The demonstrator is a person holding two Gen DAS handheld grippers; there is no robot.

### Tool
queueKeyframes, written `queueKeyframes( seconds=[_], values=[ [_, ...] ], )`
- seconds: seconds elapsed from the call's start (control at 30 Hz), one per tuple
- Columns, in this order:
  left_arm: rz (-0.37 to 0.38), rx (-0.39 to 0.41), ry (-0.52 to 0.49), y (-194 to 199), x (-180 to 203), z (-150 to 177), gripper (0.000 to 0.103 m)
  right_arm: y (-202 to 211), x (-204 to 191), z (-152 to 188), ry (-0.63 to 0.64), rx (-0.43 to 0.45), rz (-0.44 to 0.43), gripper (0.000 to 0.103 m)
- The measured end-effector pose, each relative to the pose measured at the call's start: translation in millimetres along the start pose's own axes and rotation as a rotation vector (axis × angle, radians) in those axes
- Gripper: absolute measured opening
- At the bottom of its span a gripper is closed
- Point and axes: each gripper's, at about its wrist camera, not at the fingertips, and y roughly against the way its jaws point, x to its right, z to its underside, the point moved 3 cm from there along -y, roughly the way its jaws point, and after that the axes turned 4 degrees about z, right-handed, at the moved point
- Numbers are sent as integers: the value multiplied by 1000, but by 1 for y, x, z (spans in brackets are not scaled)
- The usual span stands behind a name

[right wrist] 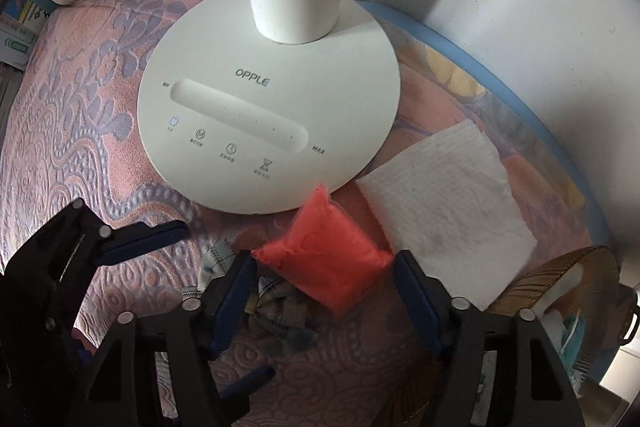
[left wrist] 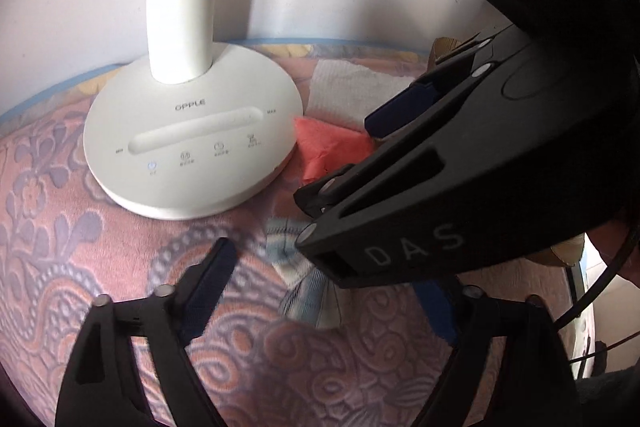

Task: Organize soft objects
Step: 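Grasp the red packet with the right gripper while the left grasps the plaid bow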

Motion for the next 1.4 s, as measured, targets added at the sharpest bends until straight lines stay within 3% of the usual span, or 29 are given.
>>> queueKeyframes(
  seconds=[0.07, 0.2, 0.33, 0.4, 0.47, 0.5, 0.53, 0.7, 0.73, 0.77, 0.83, 0.97, 1.03, 1.1, 1.23, 1.4],
  values=[
    [-4, -2, 8, -1, -1, -1, 42, 0, 6, -2, -23, 7, -3, 61],
    [8, 4, 49, -1, -5, 0, 34, 8, 13, -3, -58, 36, -44, 53],
    [75, 0, 137, 8, -12, 8, 18, 20, 13, 4, -79, 63, -77, 49],
    [73, -2, 149, 17, -15, 13, 10, 28, 12, 9, -83, 76, -78, 47],
    [61, 1, 158, 28, -18, 18, 10, 35, 14, 16, -103, 88, -99, 43],
    [57, 4, 168, 32, -20, 21, 10, 37, 15, 22, -115, 93, -118, 30],
    [54, 6, 175, 35, -22, 22, 10, 40, 17, 26, -132, 95, -140, 26],
    [25, 10, 196, 50, -31, 26, 12, 61, 24, 51, -202, 133, -220, 25],
    [32, 7, 192, 54, -30, 28, 19, 65, 25, 60, -215, 140, -245, 25],
    [41, -9, 178, 52, -28, 23, 34, 72, 24, 72, -227, 140, -266, 25],
    [11, -34, 124, 46, -25, 12, 45, 78, 19, 86, -220, 136, -281, 25],
    [24, -66, 78, 33, -20, -1, 46, 69, 6, 92, -197, 84, -179, 30],
    [45, -86, 67, 30, -19, -3, 46, 68, 9, 87, -202, 89, -153, 39],
    [57, -104, 45, 27, -15, 1, 46, 61, 5, 71, -190, 101, -135, 47],
    [58, -136, 35, 26, -10, 17, 46, 55, 5, 43, -118, 84, -75, 55],
    [90, -146, 79, 27, -16, 28, 46, 28, 3, 18, -11, 14, -4, 55]
  ],
)
